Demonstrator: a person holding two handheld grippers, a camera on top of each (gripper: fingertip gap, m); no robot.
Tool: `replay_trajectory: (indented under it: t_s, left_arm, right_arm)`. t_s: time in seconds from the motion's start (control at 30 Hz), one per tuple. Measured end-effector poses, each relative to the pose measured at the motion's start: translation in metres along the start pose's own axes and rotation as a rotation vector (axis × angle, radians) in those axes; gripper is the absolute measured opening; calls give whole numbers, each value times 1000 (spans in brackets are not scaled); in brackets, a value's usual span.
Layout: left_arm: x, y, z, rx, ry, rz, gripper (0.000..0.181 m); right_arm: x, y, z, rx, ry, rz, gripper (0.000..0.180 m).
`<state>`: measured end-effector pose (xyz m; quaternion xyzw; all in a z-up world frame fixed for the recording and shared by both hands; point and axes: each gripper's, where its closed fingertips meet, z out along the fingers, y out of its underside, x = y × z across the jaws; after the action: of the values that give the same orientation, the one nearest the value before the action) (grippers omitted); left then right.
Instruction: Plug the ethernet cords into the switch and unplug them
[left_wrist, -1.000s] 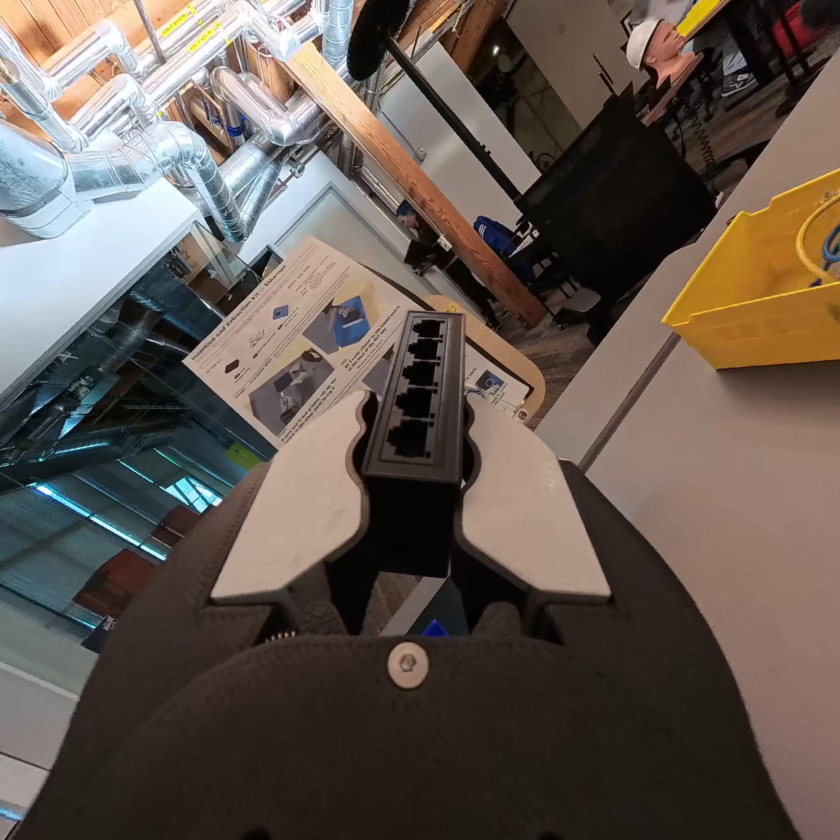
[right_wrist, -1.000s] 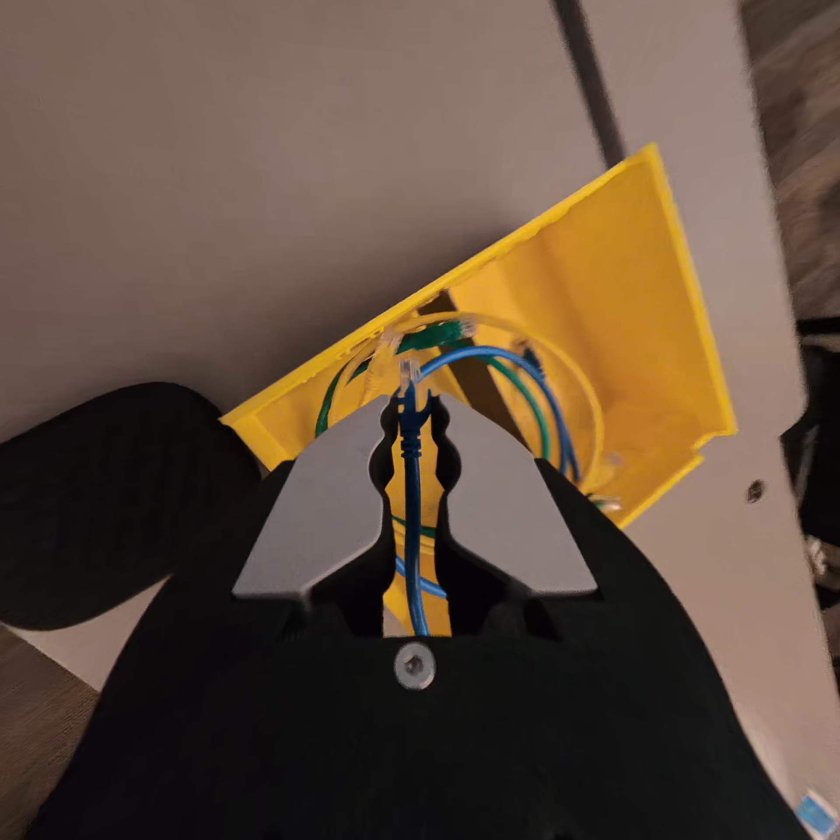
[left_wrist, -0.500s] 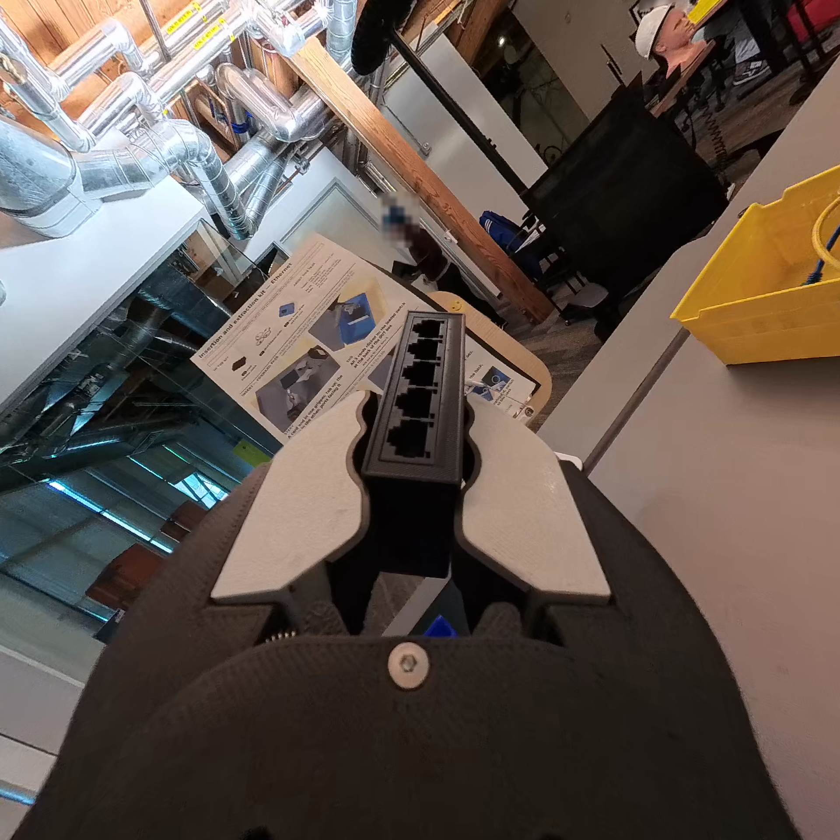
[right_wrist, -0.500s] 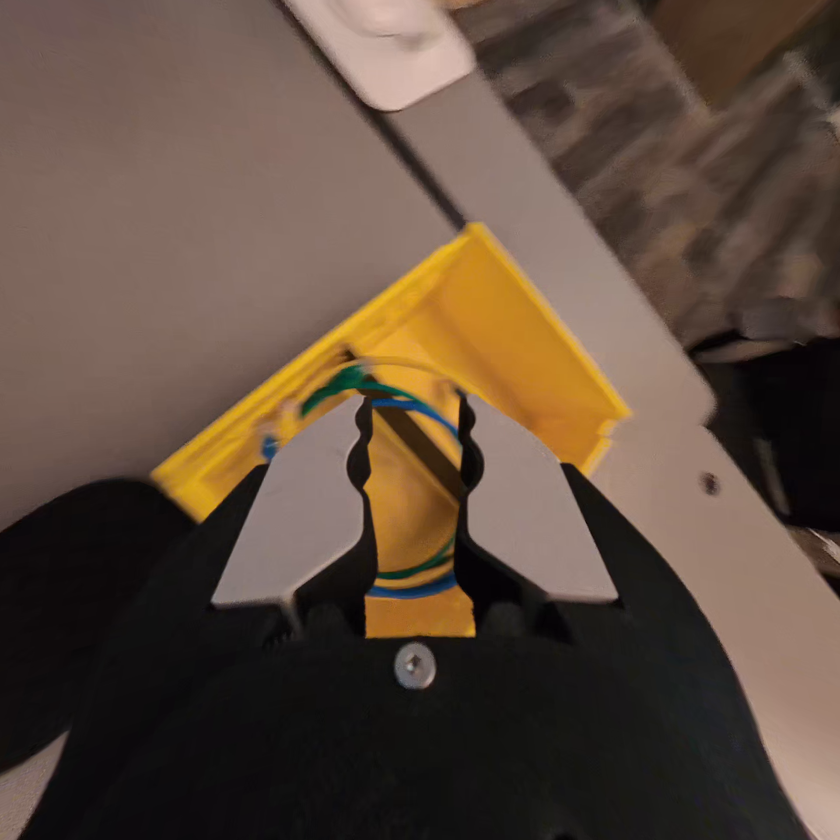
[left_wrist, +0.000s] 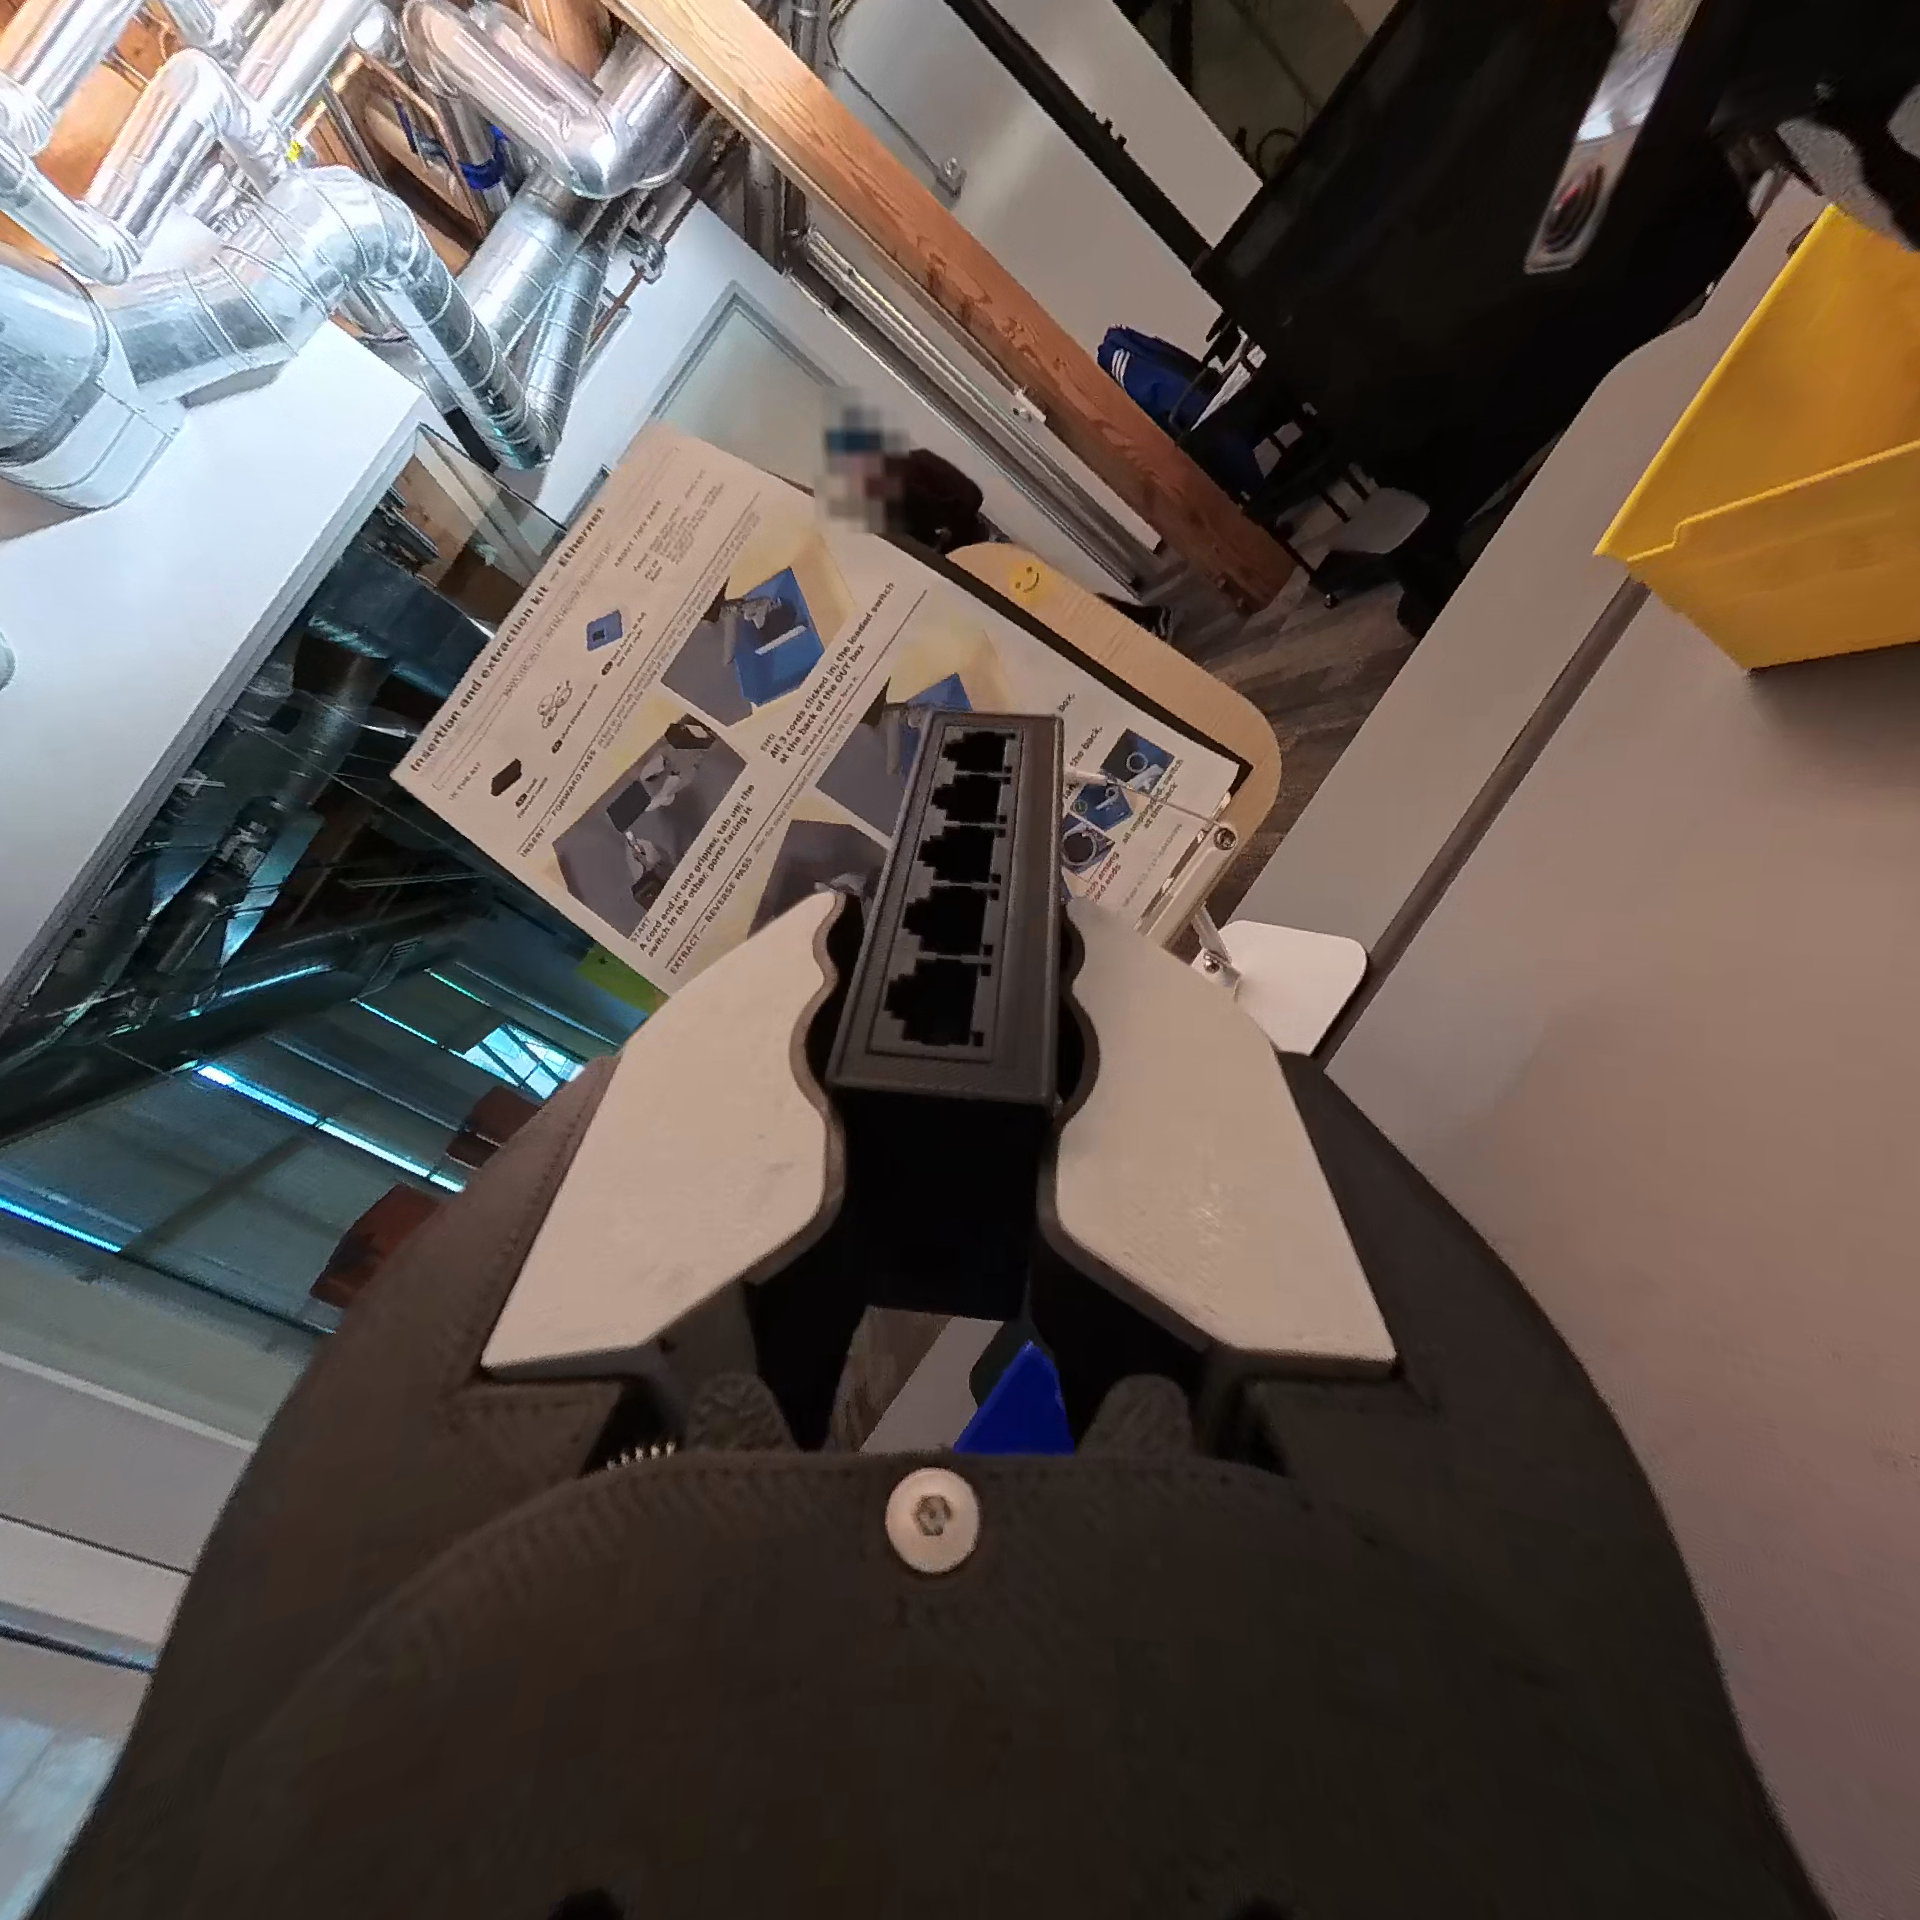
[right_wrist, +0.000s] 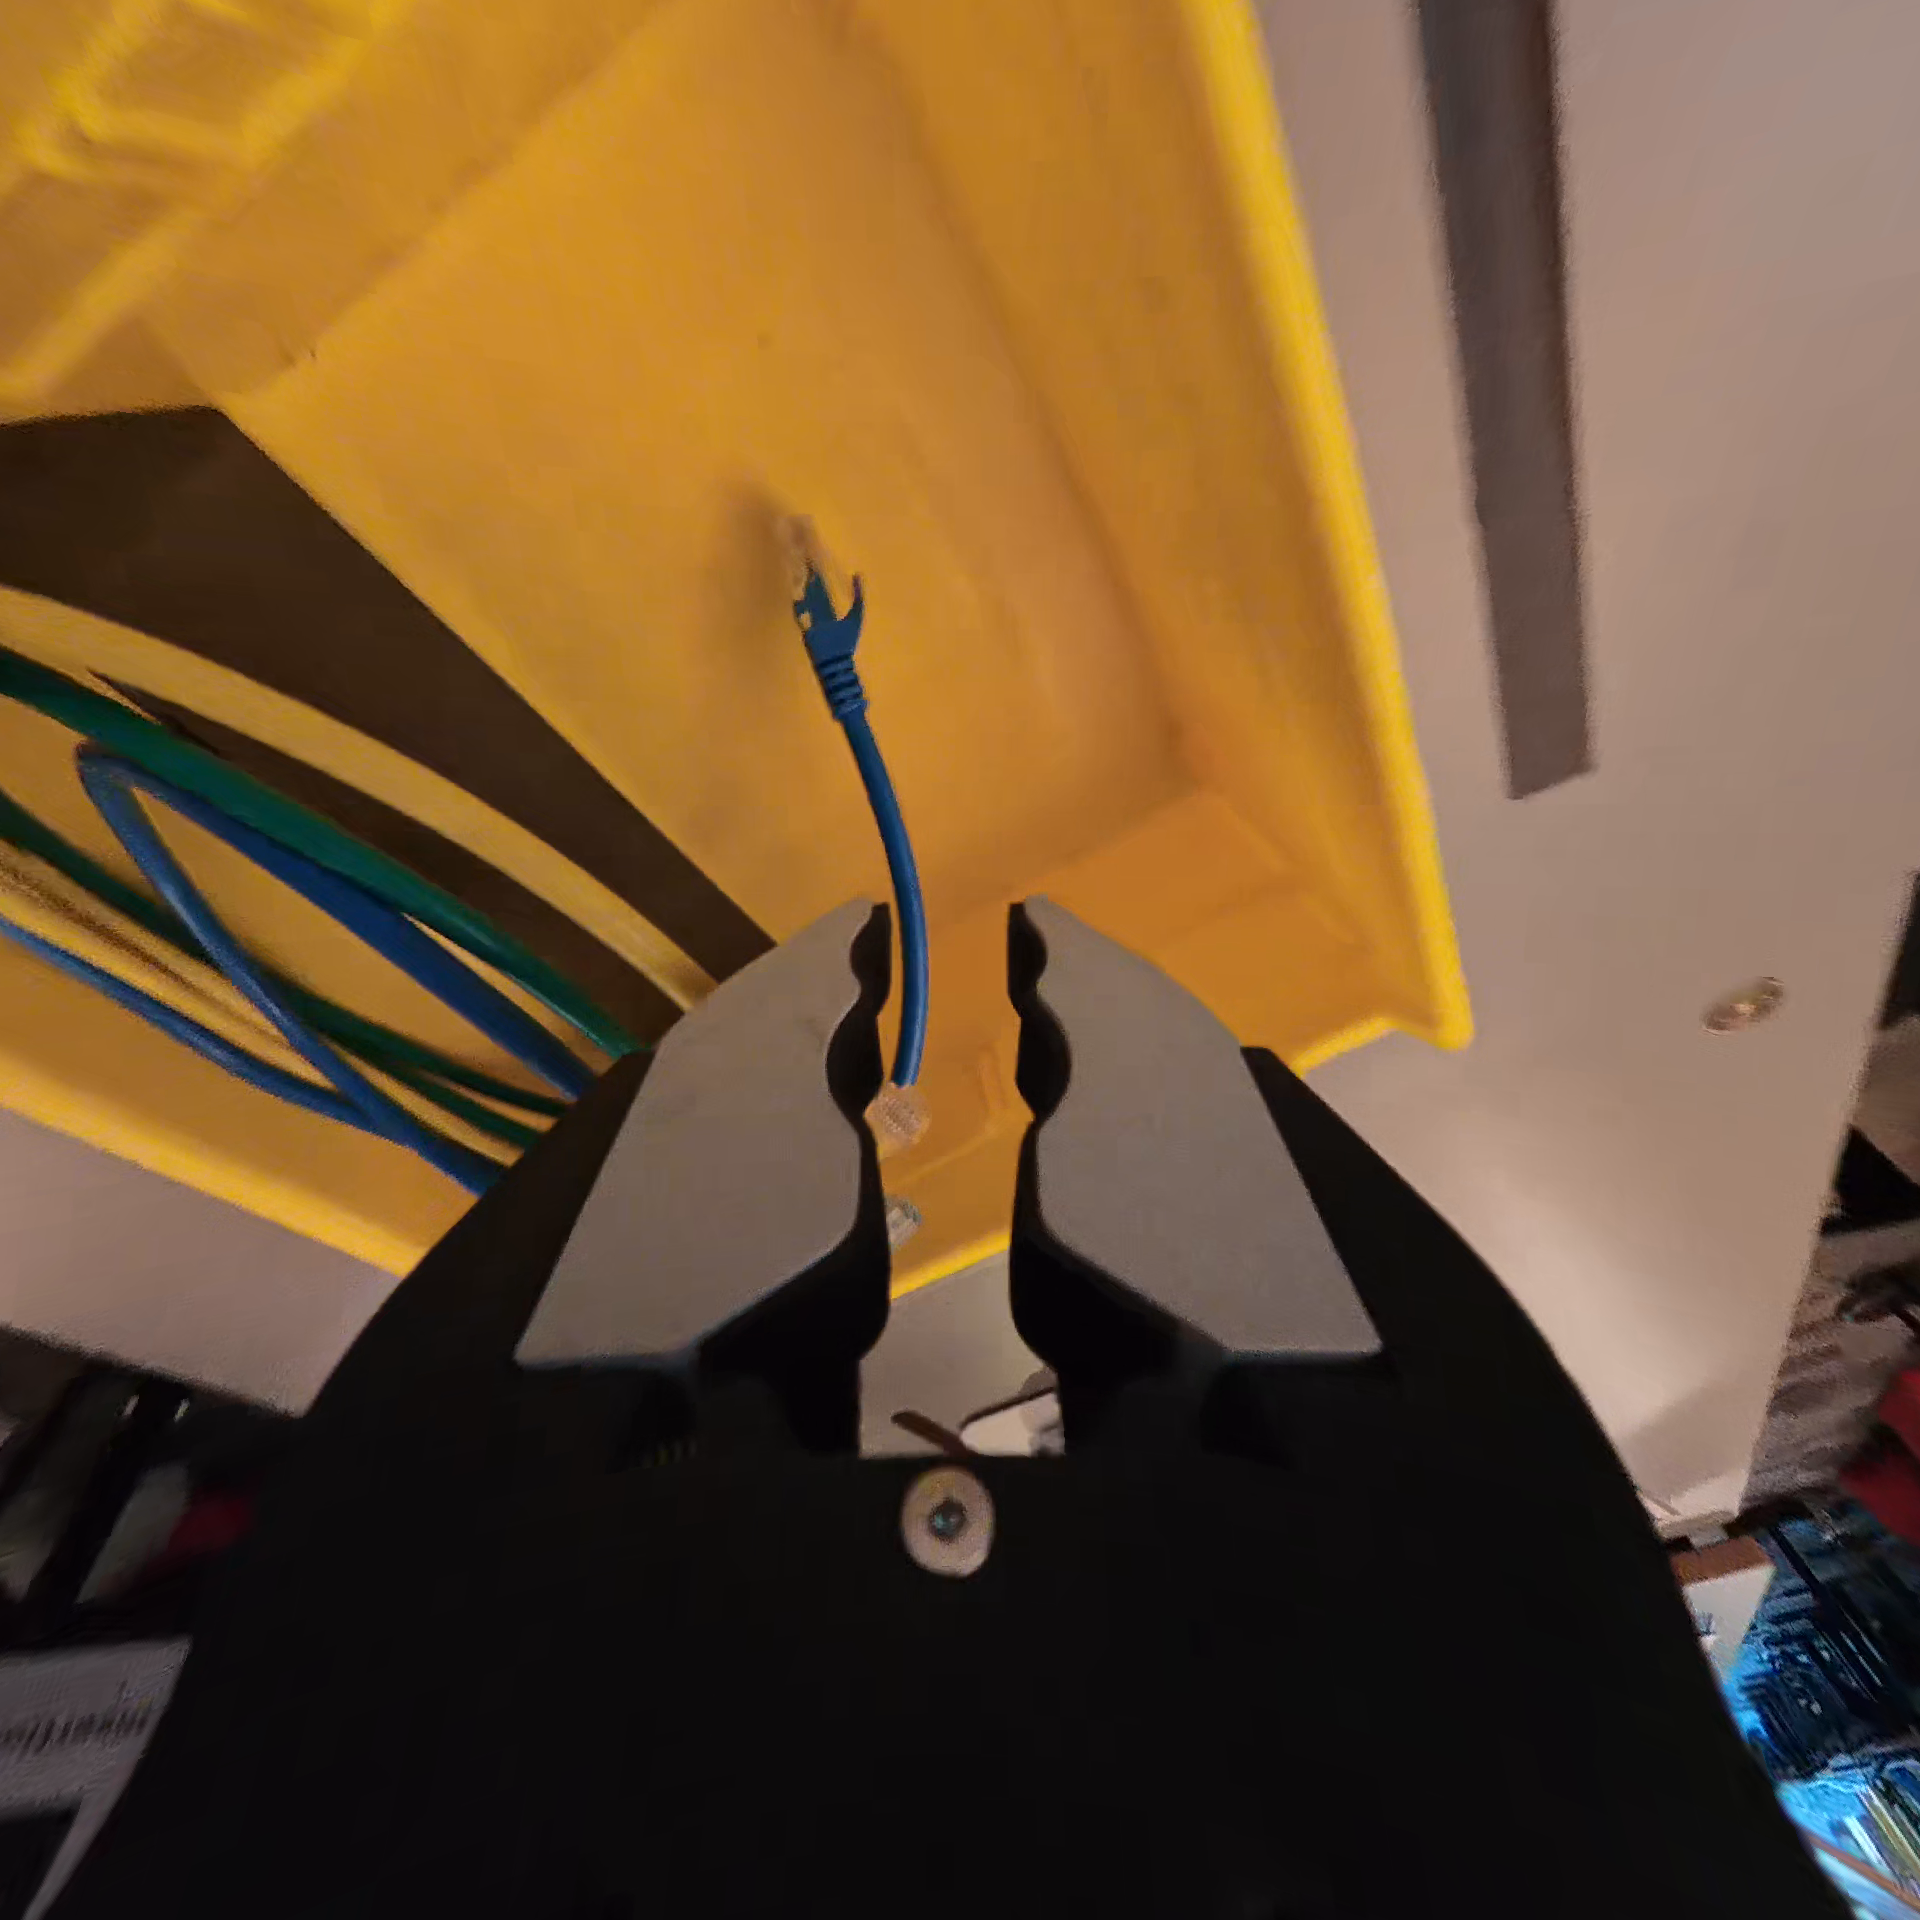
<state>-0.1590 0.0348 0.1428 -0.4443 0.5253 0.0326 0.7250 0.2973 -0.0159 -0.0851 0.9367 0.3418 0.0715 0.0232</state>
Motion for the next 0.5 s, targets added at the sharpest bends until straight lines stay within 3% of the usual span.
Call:
replay_trajectory:
  t_s: [0.17, 0.3, 0.5]
  left_arm:
    - [6, 8, 9, -22, 12, 31, 33]
    - [11, 7, 11, -19, 19, 46, 33]
    - [10, 3, 8, -8, 16, 47, 33]
  right_arm:
    - [-7, 2, 26, -89, -95, -79, 22]
    - [-18, -2, 44, -127, -125, -173, 10]
    - [-13, -1, 33, -142, -55, -177, 7]
